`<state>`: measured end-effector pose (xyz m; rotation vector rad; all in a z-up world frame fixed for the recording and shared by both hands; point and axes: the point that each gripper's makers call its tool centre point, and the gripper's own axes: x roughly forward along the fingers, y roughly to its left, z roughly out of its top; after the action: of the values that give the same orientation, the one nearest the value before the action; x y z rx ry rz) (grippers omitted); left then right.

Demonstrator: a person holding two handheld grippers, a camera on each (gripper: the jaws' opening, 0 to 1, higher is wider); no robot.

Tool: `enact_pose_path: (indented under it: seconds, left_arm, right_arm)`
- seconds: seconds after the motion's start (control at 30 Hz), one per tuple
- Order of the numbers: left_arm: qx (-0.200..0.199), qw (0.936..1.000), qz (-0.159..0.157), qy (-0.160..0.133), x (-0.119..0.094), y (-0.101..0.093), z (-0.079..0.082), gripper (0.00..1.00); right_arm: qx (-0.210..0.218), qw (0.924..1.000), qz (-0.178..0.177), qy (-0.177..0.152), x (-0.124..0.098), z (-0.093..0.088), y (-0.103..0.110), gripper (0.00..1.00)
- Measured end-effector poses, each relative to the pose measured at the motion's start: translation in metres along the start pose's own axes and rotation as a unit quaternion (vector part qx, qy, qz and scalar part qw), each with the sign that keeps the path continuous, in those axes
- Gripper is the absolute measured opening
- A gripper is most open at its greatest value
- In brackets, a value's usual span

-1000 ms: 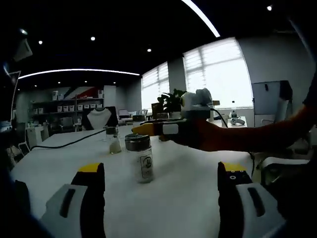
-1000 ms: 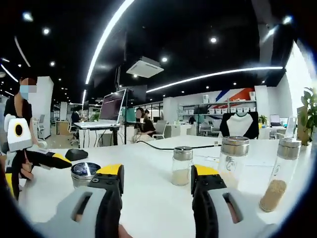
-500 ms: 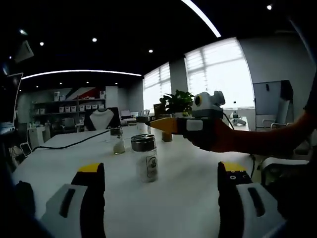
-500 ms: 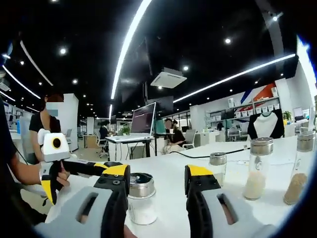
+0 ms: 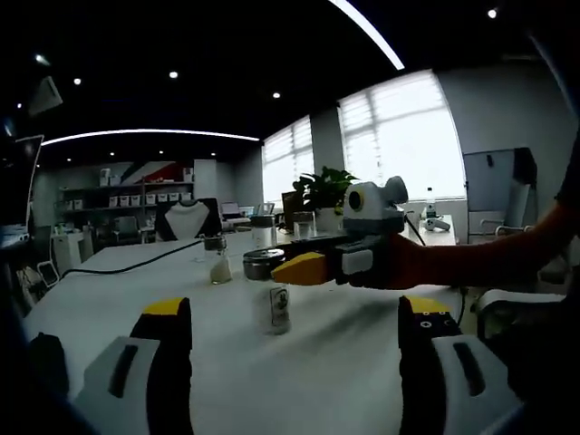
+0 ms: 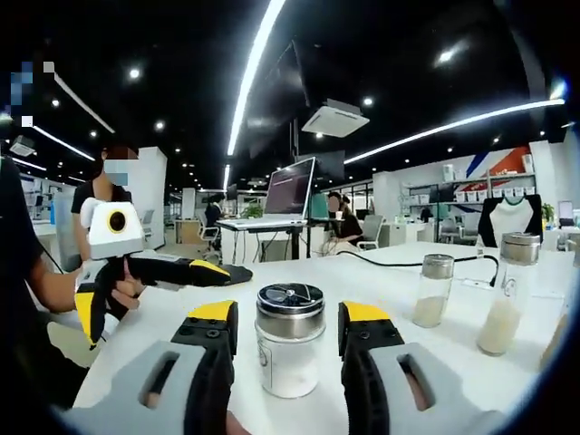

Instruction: Rotate the seasoning bottle until the label or dispensing opening points toward the visible target arrow and the bottle remains upright within the marked orientation range

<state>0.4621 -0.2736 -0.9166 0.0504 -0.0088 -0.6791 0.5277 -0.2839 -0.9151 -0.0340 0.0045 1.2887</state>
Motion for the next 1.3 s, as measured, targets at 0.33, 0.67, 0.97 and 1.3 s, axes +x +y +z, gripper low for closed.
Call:
enact_pose_path:
  seconds: [0.33, 0.67, 0.97, 1.3]
  left_arm:
    - [-0.01, 0.9999, -0.001, 0.004, 0.0, -0.001, -0.004, 1.0]
    - [-0.009, 0.9997, 0.004, 0.022, 0.001, 0.003, -0.011, 1.0]
    - [-0.01, 0.9996, 0.001, 0.027, 0.002, 0.001, -0.014, 1.0]
    - [-0.016, 0.9993, 0.012, 0.03, 0.0, 0.006, -0.013, 1.0]
  right_arm:
    - [0.001, 0.9999, 0.004, 0.016, 0.002, -0.012, -0.002, 0.33]
    - [0.003, 0.9995, 0.014, 0.03, 0.005, -0.015, -0.006, 0.31]
    - [0.005, 0.999, 0.015, 0.043, 0.014, -0.015, -0.023, 0.31]
    - [0.022, 0.9984, 0.021, 0.048, 0.027, -0.016, -0.041, 0.32]
